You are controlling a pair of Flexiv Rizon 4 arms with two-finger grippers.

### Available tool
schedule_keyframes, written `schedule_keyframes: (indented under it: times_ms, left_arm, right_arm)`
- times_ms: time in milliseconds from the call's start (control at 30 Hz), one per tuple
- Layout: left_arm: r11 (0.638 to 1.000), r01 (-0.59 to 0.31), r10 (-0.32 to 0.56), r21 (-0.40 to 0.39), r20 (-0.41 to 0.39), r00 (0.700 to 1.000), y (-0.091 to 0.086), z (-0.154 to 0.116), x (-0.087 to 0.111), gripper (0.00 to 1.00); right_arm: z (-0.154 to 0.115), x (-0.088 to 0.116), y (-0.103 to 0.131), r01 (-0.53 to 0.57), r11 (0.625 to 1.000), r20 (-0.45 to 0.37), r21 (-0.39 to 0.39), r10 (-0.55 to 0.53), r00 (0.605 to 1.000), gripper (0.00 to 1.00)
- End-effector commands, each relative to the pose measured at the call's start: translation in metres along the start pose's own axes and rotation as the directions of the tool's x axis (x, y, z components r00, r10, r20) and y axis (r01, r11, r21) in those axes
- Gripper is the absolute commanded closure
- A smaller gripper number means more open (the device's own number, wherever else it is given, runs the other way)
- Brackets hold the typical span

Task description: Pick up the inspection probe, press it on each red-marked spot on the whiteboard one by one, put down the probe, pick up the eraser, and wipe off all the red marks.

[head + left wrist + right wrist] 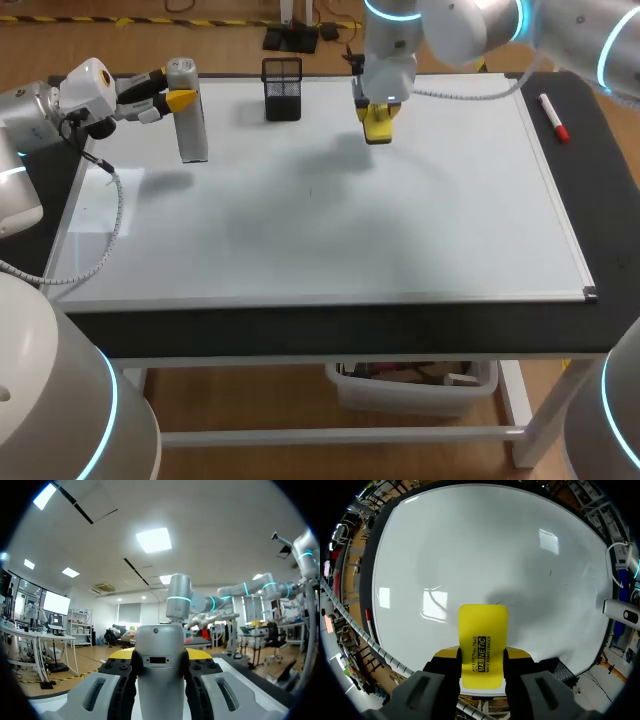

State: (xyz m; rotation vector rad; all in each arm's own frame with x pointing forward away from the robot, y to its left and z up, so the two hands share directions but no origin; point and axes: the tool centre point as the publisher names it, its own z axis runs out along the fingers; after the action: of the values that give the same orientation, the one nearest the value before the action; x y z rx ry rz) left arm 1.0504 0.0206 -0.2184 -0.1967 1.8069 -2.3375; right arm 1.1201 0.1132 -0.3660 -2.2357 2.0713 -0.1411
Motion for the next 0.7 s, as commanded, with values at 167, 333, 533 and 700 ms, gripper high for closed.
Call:
schedule_keyframes:
  times_ms: [167,333,533,700]
  left_arm:
    - [1.0,-0.002,0.002,0.0,0.002,1.0,-0.001,0.0,0.001,1.0]
    - [1.0,-0.002,0.002,0.0,0.002,1.0,-0.001,0.0,0.001,1.0]
    - [1.0,-0.002,0.002,0.0,0.002,1.0,-0.001,0.0,0.001,1.0]
    - [1.0,-0.002,0.002,0.0,0.002,1.0,-0.001,0.0,0.001,1.0]
  right_arm:
    - [0.019,-0.014,-0.04,-0.003,0.998,-0.01,-0.06,0.002,1.0,1.0]
    - [0.022,-0.02,-0.054,-0.008,0.998,0.021,-0.065,0.01,1.0,1.0]
    - [0.027,-0.025,-0.066,-0.007,0.997,0.02,-0.076,0.008,1.0,1.0]
    - [0.032,-0.028,-0.074,-0.013,0.996,0.017,-0.086,0.014,1.0,1.0]
